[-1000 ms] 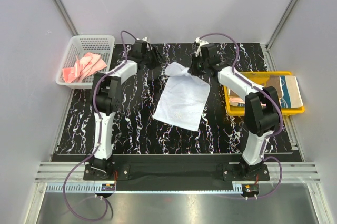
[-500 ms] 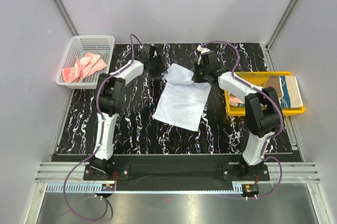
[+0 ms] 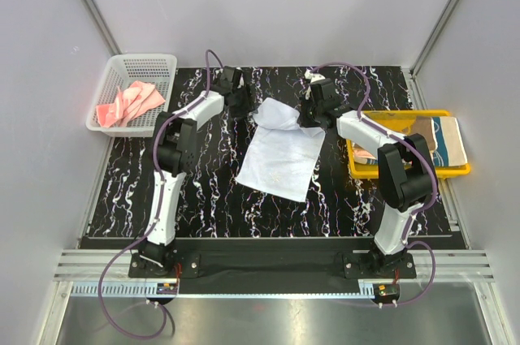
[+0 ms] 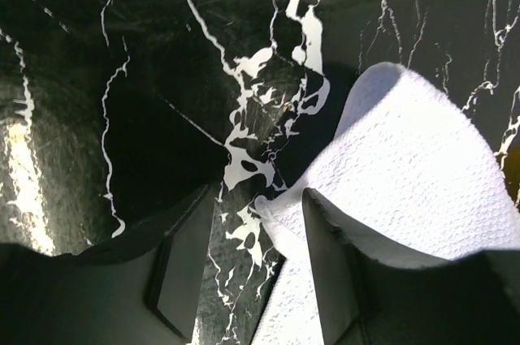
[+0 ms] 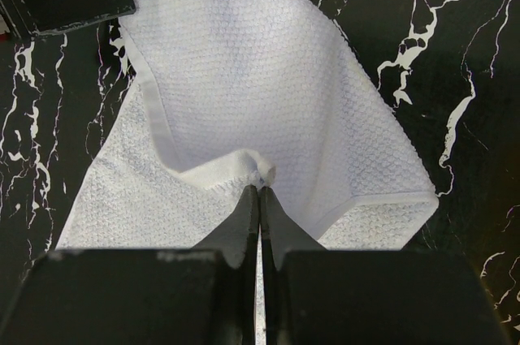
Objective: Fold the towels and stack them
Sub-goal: Fold the towel
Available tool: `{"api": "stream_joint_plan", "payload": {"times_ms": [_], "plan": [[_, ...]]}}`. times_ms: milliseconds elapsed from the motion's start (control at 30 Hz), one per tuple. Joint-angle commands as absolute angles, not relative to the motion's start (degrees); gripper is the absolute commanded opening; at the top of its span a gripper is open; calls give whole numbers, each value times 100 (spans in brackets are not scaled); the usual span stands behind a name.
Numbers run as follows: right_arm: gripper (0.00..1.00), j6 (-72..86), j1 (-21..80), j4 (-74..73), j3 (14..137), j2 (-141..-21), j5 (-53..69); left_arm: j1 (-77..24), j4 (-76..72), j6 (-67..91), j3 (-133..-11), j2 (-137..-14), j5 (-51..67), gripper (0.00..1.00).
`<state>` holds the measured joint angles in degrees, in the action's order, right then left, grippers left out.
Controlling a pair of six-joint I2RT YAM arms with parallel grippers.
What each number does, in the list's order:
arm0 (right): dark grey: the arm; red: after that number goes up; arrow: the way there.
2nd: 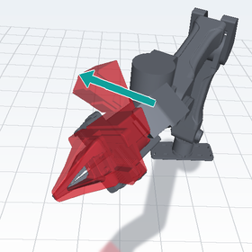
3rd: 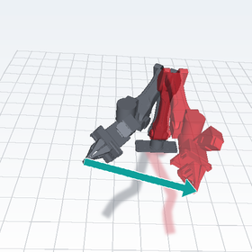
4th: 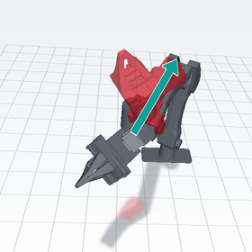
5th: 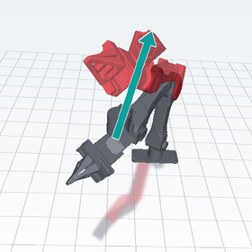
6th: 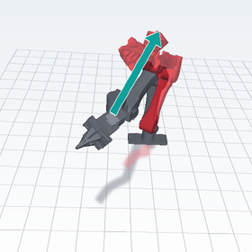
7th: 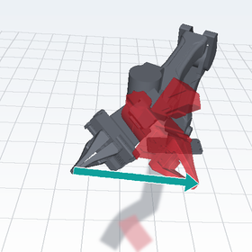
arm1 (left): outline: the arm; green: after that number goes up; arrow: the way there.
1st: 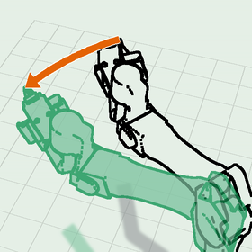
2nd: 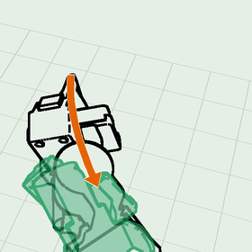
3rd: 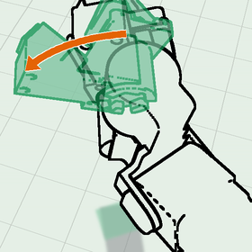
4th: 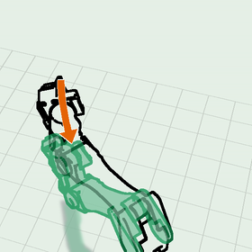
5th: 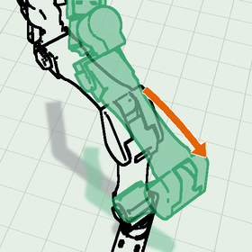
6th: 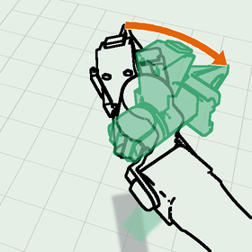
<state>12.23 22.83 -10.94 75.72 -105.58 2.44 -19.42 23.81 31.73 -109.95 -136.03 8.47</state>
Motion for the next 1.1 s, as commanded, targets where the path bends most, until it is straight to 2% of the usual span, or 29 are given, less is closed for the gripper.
{"api": "stream_joint_plan", "payload": {"times_ms": [0, 467, 733, 800, 1067], "plan": [[0, 1134, 2276, -905, 7559, -10222, 53, -1969, 2329, 2971, -11285, -13799, 1028, 51], [0, 1143, 2276, -967, 7541, -10125, -114, -2039, 2206, 2839, -11224, -13860, 1336, 34], [0, 1160, 2268, -1002, 7523, -10002, -237, -2039, 2188, 2882, -11153, -13518, 1477, 3], [0, 1160, 2268, -1028, 7515, -9915, -246, -2039, 2232, 2892, -11153, -13308, 1520, 0], [0, 1090, 2268, -1248, 7523, -9405, -430, -2021, 2162, 3164, -10767, -12411, 1626, 0]]}}
